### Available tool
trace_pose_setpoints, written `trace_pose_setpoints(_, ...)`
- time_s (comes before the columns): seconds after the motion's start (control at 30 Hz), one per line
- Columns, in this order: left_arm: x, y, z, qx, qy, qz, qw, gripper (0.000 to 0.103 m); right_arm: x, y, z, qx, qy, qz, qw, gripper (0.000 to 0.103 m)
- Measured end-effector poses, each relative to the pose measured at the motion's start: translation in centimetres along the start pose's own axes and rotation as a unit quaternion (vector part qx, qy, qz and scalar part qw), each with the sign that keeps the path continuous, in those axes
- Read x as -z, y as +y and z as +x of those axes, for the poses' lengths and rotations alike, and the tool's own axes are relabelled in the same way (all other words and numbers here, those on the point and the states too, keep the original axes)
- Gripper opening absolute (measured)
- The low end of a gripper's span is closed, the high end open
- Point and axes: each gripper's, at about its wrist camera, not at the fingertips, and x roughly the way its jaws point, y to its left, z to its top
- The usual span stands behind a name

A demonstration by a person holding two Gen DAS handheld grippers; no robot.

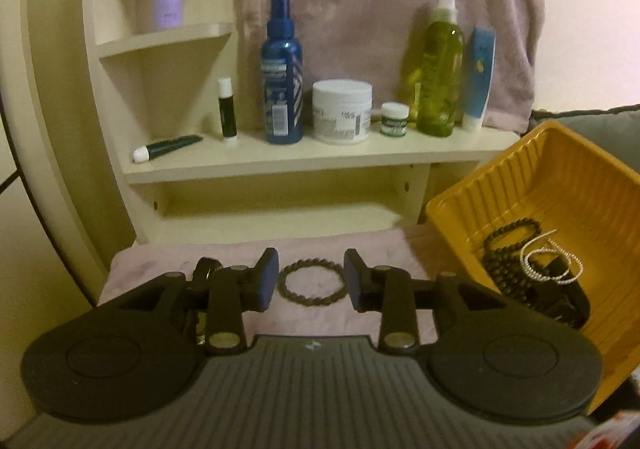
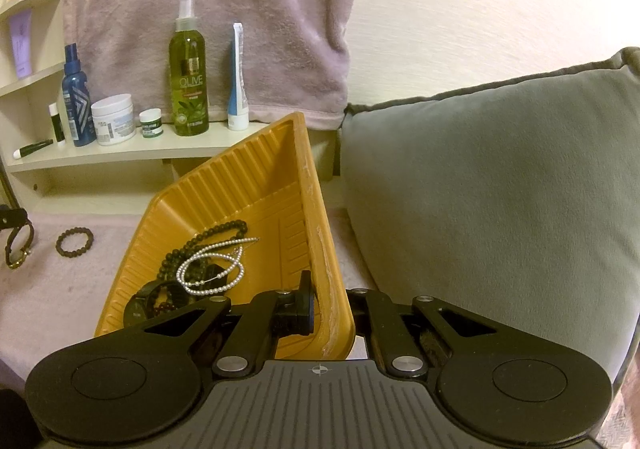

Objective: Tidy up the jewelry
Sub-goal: 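Move the left tool back over the dark bead bracelet, then grasp the dark bead bracelet with the left tool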

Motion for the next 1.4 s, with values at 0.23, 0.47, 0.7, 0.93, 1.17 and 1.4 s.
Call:
trace_pose_setpoints(0.23,0.8,0.0,1.2,0.004,0.017,-0.003,0.9999,0.033,0.1,0.2,-0.1,0.001,0.001,-0.002,1.000,0.006)
trace_pose_setpoints(0.47,1.2,-0.1,2.7,0.022,0.026,0.014,0.9993,0.033,0.0,0.2,0.1,0.003,0.003,-0.004,1.000,0.006)
trace_pose_setpoints(0.7,1.4,-0.5,4.9,0.061,0.031,0.072,0.9950,0.033,0.0,-0.1,0.1,0.002,0.003,-0.003,1.000,0.006)
trace_pose_setpoints(0.93,1.8,-0.9,7.3,0.077,0.051,0.115,0.9890,0.031,0.1,-0.3,0.3,0.005,0.008,-0.003,1.000,0.006)
trace_pose_setpoints(1.17,2.3,-1.5,9.4,0.086,0.076,0.156,0.9811,0.021,0.1,-0.2,0.5,0.007,0.010,-0.002,1.000,0.006)
trace_pose_setpoints(1.4,2.1,-1.7,10.4,0.093,0.084,0.172,0.9772,0.017,0.1,-0.2,0.5,0.008,0.010,-0.002,1.000,0.006)
